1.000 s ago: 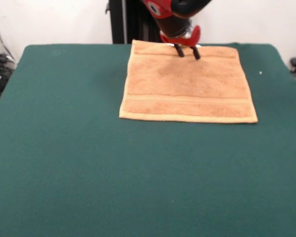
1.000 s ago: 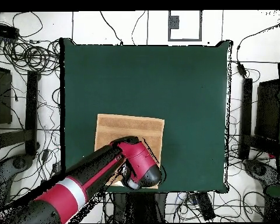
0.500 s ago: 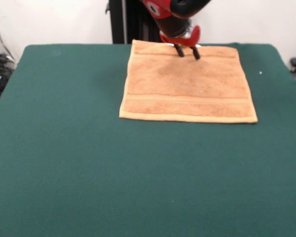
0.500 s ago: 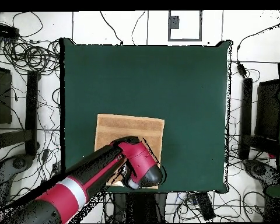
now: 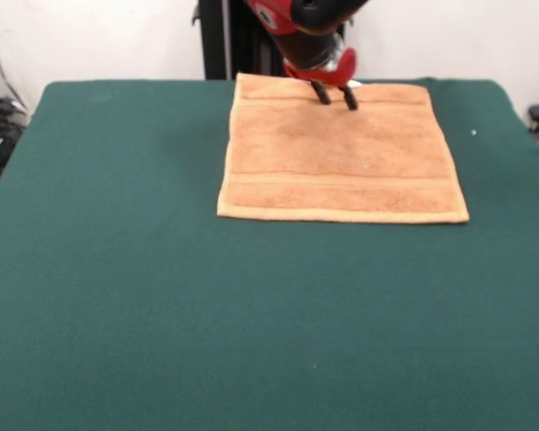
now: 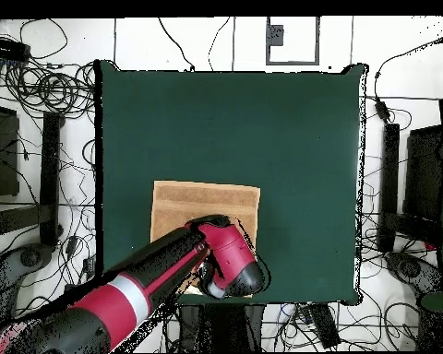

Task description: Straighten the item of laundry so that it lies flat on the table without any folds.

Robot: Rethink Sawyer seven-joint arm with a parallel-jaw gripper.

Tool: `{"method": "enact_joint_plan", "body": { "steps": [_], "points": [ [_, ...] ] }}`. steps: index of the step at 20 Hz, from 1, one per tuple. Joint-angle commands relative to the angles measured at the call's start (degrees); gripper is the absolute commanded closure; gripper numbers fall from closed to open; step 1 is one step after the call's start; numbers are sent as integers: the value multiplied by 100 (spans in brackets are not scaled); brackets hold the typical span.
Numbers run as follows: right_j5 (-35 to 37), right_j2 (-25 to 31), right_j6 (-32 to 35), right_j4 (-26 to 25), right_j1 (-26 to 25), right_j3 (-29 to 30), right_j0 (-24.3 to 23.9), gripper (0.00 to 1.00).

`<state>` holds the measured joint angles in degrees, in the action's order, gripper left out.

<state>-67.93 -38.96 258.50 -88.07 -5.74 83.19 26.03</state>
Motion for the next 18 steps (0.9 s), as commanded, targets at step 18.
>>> {"method": "enact_joint_plan", "body": {
  "steps": [18],
  "points": [
    [1645,675,-2922,937,-1199,147,-1981,0]
  ]
}}
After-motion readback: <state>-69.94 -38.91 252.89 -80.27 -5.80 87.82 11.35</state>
